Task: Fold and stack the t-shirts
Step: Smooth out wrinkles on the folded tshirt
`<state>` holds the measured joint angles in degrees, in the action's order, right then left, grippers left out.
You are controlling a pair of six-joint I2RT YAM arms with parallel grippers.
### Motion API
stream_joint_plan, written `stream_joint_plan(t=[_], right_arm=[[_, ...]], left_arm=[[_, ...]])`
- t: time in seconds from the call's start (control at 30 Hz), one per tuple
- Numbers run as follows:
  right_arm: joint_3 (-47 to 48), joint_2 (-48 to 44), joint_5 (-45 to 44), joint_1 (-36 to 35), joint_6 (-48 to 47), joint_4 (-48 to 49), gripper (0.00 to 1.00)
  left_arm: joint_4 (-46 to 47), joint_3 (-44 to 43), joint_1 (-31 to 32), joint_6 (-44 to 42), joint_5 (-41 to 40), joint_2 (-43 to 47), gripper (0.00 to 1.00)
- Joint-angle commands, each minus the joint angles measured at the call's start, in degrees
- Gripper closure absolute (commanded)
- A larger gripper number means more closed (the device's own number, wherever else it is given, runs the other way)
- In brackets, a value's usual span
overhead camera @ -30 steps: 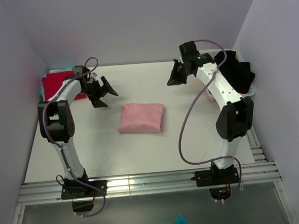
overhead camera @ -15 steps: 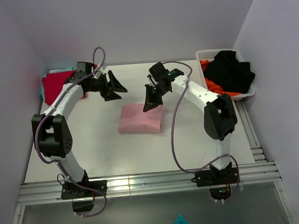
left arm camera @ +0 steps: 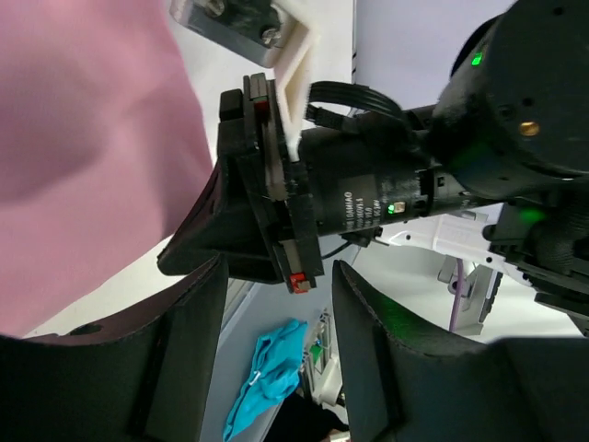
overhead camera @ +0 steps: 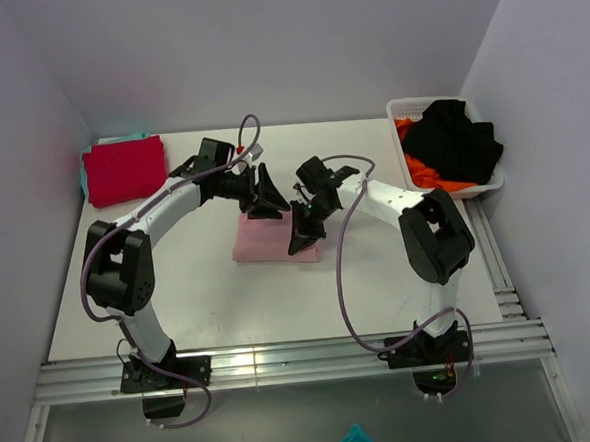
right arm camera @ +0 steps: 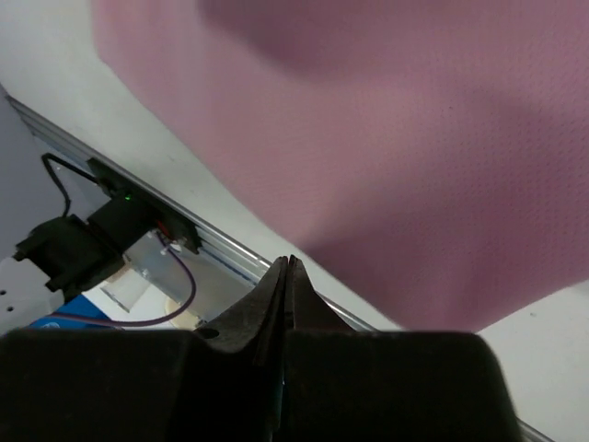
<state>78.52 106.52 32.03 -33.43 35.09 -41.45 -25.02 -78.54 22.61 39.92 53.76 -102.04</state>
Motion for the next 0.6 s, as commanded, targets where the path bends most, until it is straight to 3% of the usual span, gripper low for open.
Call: stream_joint_plan(t=[0.0, 0.27, 0.57], right_arm=[[-3.28, -2.55, 1.10, -0.85, 1.12, 5.32, 1.00], [-1.89, 2.11, -0.83, -0.85, -0.63, 7.27, 1.00], [2.42, 8.26, -1.45, -0.85, -3.01, 7.79, 1.00]], left_arm=[[1.64, 1.89, 0.77, -0.63, 1.01, 1.58, 0.46], [7.69, 11.82, 1.56, -0.20, -1.02, 2.02, 0.48], [7.88, 14.91, 2.17, -3.44, -4.10, -0.88, 0.52]])
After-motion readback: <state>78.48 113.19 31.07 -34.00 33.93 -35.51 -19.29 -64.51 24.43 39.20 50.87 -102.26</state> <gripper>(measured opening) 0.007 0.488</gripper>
